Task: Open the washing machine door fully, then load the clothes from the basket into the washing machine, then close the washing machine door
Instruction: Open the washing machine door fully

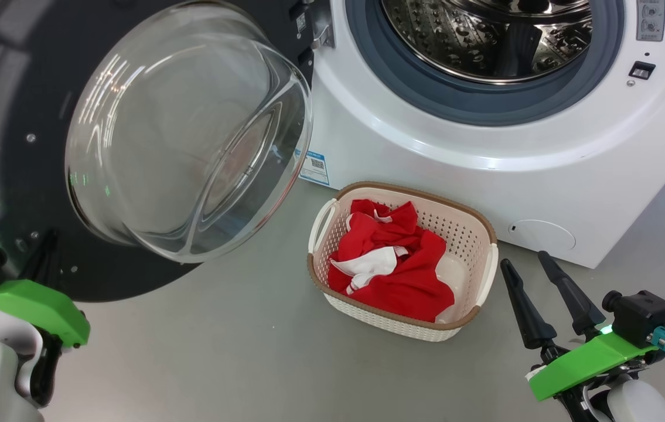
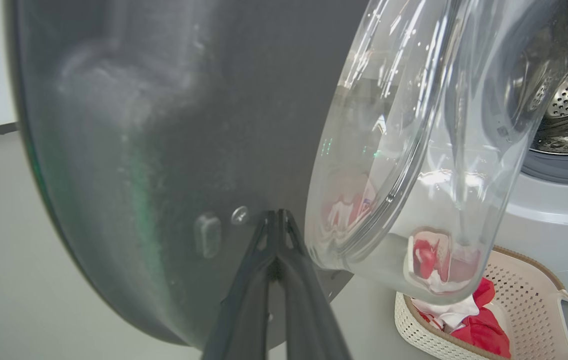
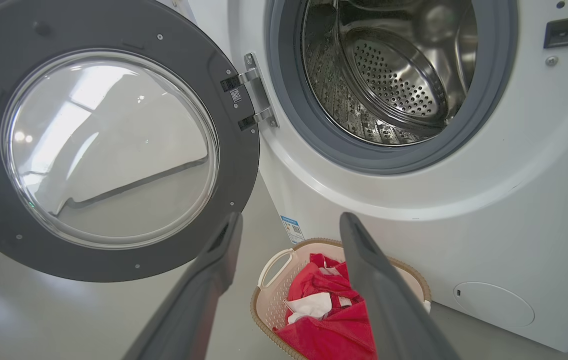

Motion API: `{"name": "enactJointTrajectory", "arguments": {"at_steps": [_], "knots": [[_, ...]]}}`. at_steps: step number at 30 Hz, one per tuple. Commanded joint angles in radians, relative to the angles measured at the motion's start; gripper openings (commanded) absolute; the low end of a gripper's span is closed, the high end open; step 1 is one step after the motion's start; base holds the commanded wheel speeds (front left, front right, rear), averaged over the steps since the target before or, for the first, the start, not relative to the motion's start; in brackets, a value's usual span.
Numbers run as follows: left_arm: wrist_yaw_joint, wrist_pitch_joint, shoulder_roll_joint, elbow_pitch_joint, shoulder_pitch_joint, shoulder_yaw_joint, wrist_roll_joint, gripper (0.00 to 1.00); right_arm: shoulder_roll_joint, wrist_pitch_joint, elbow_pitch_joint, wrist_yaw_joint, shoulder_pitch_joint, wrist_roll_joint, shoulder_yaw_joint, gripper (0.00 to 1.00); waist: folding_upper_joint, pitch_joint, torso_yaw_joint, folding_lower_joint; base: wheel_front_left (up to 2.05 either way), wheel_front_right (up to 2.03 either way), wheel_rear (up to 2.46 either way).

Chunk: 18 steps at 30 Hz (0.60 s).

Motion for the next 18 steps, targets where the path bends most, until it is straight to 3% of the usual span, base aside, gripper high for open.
{"name": "enactJointTrajectory", "arguments": {"at_steps": [1,18], "knots": [[-0.002,-0.013,0.058,-0.002,-0.052,0.036,0.008,0.00,-0.006,-0.012,-0.023,0.002,-0.030,0.007,0.025,1.00,0.0000,-0.002,0.000,0.0000,0.00,0.00,0.00],[-0.024,-0.066,0.043,0.064,-0.058,-0.003,-0.004,0.00,-0.003,-0.012,-0.017,0.002,-0.022,0.011,0.029,1.00,0.0000,-0.025,0.004,0.0000,0.00,0.00,0.00]]}}
